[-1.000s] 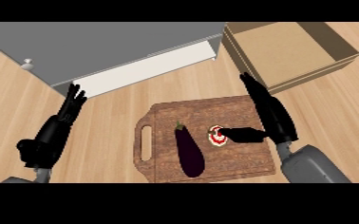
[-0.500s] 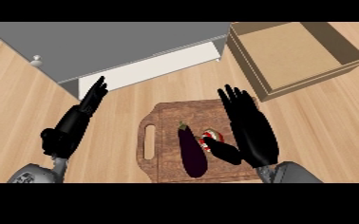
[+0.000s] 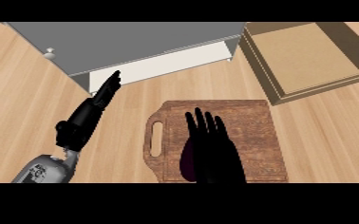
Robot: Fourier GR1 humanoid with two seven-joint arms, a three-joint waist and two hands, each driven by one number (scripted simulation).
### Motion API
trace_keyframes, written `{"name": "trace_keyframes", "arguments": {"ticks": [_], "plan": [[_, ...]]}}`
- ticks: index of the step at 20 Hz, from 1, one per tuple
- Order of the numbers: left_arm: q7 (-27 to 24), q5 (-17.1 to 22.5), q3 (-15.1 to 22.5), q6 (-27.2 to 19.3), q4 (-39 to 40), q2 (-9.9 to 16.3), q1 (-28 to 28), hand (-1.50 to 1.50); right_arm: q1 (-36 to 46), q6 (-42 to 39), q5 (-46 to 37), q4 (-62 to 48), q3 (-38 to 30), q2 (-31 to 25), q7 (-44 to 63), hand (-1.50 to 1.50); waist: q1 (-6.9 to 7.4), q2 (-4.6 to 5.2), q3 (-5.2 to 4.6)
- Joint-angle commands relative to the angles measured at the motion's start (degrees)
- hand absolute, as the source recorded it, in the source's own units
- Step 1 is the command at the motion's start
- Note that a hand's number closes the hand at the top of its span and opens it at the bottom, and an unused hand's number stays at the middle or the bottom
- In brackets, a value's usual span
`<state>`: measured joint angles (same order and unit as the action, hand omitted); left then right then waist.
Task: Pick the eggplant from the cutting board and place it in the cardboard box
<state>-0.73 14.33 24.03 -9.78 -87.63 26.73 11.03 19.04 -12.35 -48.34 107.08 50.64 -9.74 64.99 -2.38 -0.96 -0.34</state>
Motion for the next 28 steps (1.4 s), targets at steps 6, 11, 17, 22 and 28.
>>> {"name": "trace_keyframes", "arguments": {"ticks": [6,11,17,22,28], "plan": [[4.27,-2.38,1.55,-1.03,0.27,-4.28,5.13,0.00,2.17,-7.92,-0.62,0.18,0.33,9.53,19.16,-1.50,2.16,0.72,0.24],[2.16,-2.62,-0.24,1.02,4.09,-3.81,6.02,0.00,1.23,-6.33,-1.90,-6.57,-0.89,9.63,16.42,-1.50,2.32,0.95,0.24],[2.81,-0.64,-2.88,4.23,1.14,-1.48,5.21,0.00,0.65,-5.05,-1.61,-11.02,-3.63,9.66,14.88,-1.50,2.88,0.89,0.28],[0.41,-4.56,-1.76,2.46,4.54,-5.50,4.29,0.00,0.23,-4.52,-4.49,-9.50,-3.23,9.67,12.48,-1.50,2.33,0.92,0.30],[1.02,-6.80,-0.16,1.83,2.02,-7.61,2.21,0.00,3.91,-5.15,-1.19,-13.83,-4.51,9.68,12.29,-1.50,2.81,0.92,0.30]]}}
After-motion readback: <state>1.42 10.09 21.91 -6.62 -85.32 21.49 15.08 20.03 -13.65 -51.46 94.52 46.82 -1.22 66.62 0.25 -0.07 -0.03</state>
